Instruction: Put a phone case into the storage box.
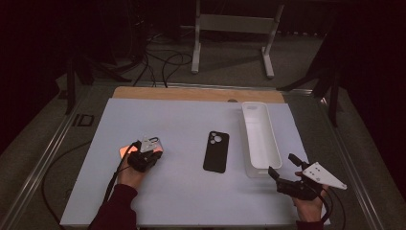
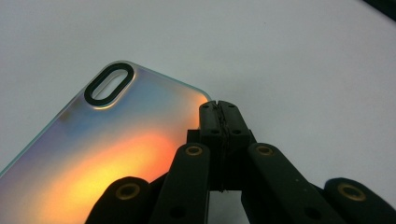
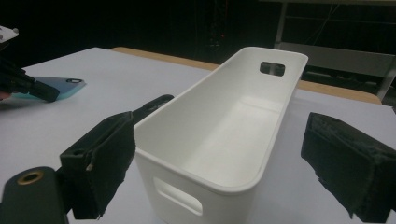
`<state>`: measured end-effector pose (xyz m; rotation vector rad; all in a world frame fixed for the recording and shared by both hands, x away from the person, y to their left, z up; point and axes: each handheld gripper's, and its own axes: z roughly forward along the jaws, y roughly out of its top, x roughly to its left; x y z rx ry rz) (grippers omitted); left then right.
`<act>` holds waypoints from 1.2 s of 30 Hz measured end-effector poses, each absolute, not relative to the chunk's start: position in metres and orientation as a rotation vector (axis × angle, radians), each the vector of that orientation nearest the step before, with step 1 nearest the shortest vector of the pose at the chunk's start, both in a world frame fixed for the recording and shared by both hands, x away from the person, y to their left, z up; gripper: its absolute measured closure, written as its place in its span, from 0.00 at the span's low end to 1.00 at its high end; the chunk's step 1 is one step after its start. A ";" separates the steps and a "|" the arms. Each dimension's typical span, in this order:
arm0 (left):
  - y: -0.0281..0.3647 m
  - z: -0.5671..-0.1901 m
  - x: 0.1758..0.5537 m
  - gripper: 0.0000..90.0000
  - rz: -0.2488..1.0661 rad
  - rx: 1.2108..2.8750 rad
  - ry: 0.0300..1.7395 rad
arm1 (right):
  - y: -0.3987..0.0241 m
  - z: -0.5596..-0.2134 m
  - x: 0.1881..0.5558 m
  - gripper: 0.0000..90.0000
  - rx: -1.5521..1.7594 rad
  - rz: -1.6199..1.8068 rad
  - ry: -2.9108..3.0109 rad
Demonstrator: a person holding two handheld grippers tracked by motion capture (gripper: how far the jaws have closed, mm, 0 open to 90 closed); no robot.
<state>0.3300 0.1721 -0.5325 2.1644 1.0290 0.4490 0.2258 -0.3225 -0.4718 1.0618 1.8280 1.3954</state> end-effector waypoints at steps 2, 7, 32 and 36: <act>0.173 -0.526 0.327 1.00 0.456 2.134 1.015 | -0.321 -0.472 0.226 0.11 1.060 1.397 1.833; 0.185 -0.502 0.311 0.85 0.482 1.980 0.994 | -0.322 -0.472 0.226 0.11 1.063 1.400 1.834; 0.266 -0.468 0.236 0.09 0.690 1.725 1.054 | -0.314 -0.476 0.227 0.10 1.035 1.434 1.862; 0.270 -0.465 0.232 0.06 0.676 1.726 1.028 | -0.312 -0.476 0.228 0.11 1.024 1.431 1.874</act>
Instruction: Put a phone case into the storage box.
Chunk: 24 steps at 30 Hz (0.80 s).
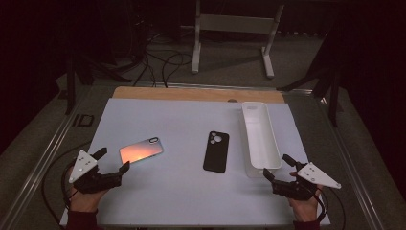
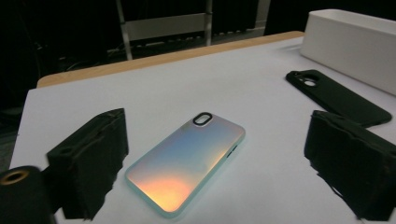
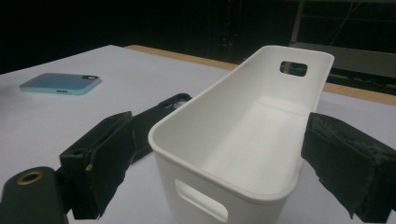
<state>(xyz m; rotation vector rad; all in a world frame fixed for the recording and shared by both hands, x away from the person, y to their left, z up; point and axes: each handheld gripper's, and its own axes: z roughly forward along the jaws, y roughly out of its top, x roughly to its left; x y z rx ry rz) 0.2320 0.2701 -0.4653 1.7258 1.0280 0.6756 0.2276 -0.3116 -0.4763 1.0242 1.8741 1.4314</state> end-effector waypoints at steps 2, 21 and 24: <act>0.271 -0.465 0.232 0.02 0.663 1.737 1.019 | -0.310 -0.476 0.228 0.10 1.024 1.429 1.876; 0.273 -0.458 0.244 0.00 0.663 1.827 1.019 | -0.309 -0.477 0.228 0.10 1.028 1.430 1.883; 0.277 -0.457 0.251 0.00 0.632 1.818 1.034 | -0.309 -0.477 0.228 0.11 1.026 1.427 1.879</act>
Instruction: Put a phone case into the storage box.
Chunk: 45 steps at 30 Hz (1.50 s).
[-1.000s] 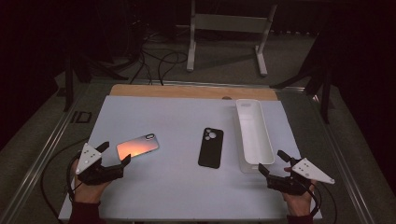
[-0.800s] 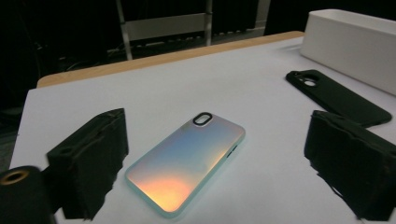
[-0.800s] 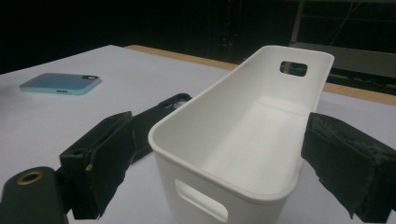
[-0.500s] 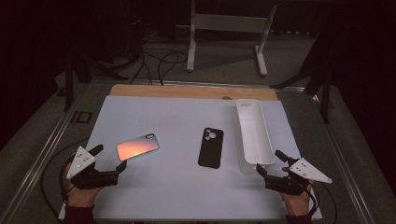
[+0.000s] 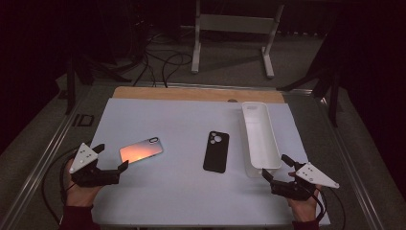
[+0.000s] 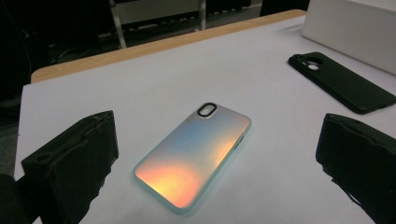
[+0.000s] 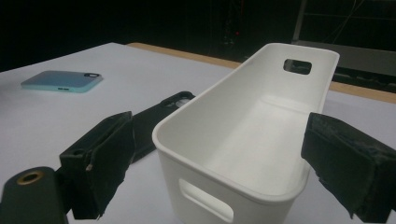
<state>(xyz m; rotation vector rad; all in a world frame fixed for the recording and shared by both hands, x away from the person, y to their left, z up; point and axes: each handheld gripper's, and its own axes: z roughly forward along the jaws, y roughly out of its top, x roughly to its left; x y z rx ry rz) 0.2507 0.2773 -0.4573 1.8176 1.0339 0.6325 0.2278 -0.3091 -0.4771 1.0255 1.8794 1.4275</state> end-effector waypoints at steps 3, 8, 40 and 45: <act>0.278 -0.456 0.256 0.00 0.632 1.835 1.030 | -0.310 -0.476 0.227 0.10 1.028 1.431 1.870; 0.279 -0.452 0.264 0.00 0.636 1.845 1.042 | -0.311 -0.476 0.227 0.10 1.030 1.432 1.870; 0.274 -0.474 0.337 0.00 0.504 2.005 1.008 | -0.310 -0.476 0.230 0.10 1.031 1.441 1.875; 0.269 -0.482 0.343 0.00 0.509 2.081 1.016 | -0.310 -0.475 0.230 0.10 1.025 1.439 1.877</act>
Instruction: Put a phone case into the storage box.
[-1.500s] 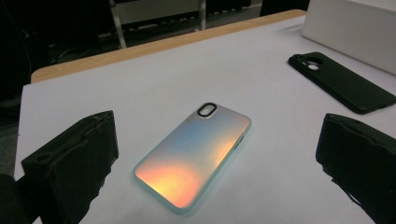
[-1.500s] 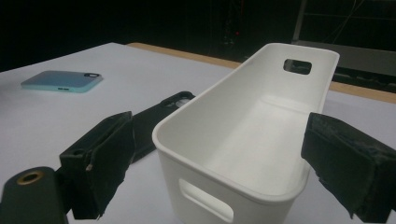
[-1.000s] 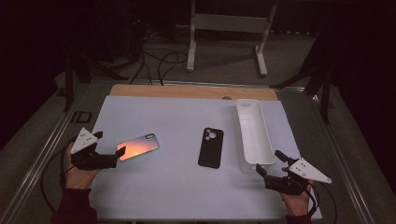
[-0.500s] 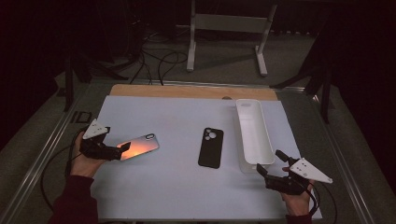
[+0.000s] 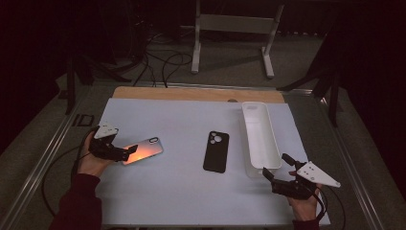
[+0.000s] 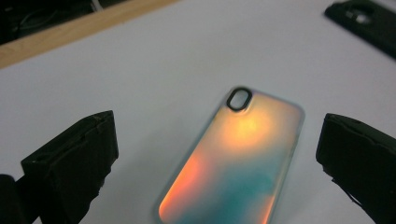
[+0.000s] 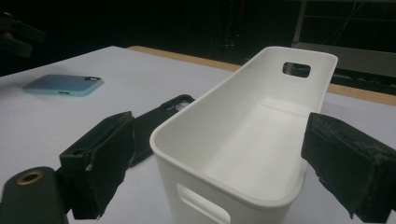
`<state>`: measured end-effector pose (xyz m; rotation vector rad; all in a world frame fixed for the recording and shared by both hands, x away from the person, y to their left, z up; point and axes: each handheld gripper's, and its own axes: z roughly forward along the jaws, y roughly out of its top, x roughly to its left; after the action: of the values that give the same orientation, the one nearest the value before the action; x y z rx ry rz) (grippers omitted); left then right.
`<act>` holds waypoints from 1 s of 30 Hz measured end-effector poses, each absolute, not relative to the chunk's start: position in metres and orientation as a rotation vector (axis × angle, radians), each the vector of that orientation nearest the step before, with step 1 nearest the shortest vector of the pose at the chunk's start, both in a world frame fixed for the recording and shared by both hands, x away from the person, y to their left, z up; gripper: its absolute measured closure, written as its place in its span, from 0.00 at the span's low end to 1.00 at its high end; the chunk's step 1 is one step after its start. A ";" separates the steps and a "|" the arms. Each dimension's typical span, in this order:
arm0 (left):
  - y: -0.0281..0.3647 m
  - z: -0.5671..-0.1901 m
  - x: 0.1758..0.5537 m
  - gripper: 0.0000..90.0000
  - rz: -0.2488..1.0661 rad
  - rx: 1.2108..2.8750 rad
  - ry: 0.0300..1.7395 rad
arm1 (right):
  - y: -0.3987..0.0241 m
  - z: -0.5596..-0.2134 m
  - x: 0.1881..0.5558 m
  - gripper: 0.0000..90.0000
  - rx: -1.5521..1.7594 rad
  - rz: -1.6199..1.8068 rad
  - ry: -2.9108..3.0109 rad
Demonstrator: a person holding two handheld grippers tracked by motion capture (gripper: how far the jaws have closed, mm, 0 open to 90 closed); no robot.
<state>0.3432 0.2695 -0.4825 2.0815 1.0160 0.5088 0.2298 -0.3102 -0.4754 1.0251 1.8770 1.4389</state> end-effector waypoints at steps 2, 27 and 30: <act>0.269 -0.485 0.346 0.00 0.498 2.090 1.023 | -0.309 -0.476 0.230 0.10 1.024 1.439 1.879; 0.254 -0.517 0.362 0.00 0.367 2.208 1.003 | -0.310 -0.475 0.230 0.11 1.024 1.435 1.875; 0.253 -0.518 0.363 0.00 0.354 2.201 0.994 | -0.310 -0.475 0.230 0.11 1.025 1.432 1.877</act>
<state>0.3629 0.2528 -0.5177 2.2010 0.9944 0.3544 0.2302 -0.3101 -0.4747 1.0254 1.8767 1.4316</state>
